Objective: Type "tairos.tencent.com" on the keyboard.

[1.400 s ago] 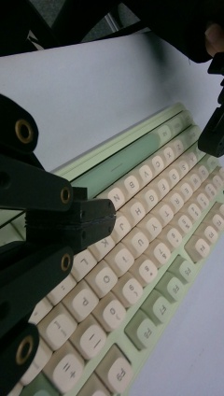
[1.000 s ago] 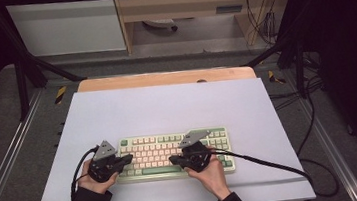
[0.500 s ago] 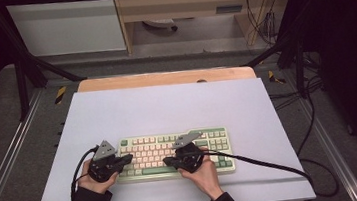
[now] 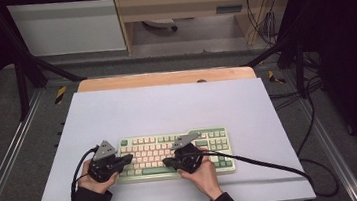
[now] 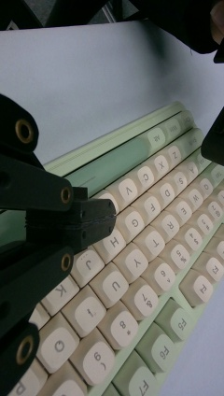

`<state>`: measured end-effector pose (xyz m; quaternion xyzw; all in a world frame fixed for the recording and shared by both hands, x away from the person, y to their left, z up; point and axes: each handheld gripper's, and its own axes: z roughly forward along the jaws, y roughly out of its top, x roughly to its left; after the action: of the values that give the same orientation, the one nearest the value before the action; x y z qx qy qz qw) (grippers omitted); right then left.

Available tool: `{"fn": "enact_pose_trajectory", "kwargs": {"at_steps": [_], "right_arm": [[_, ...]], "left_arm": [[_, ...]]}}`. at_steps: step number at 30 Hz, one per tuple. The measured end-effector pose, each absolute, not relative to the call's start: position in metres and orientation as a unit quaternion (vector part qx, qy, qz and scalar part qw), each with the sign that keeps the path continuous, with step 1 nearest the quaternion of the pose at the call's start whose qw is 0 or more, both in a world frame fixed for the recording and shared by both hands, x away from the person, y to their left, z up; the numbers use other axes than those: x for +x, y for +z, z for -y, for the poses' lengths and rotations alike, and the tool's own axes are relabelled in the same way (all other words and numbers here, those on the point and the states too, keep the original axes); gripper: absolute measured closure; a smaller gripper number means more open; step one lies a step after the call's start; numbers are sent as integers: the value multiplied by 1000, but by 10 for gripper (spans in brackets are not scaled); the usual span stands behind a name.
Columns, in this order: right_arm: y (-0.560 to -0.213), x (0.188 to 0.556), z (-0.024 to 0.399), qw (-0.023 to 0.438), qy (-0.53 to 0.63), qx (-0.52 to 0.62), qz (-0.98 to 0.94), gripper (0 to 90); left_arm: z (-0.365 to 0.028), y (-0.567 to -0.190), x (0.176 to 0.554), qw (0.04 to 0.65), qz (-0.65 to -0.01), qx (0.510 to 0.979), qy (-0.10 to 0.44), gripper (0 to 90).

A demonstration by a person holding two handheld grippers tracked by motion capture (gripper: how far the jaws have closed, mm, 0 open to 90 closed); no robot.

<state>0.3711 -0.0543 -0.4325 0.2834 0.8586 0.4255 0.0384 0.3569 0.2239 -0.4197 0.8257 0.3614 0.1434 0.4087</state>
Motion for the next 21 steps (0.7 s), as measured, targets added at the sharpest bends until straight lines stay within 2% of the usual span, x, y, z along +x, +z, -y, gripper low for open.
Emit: {"fn": "enact_pose_trajectory", "kwargs": {"at_steps": [21], "right_arm": [[-415, 369, 66, 50, 425, 281, -859, 900]], "left_arm": [[-224, -418, 356, 412, -360, 824, 144, 896]]}}
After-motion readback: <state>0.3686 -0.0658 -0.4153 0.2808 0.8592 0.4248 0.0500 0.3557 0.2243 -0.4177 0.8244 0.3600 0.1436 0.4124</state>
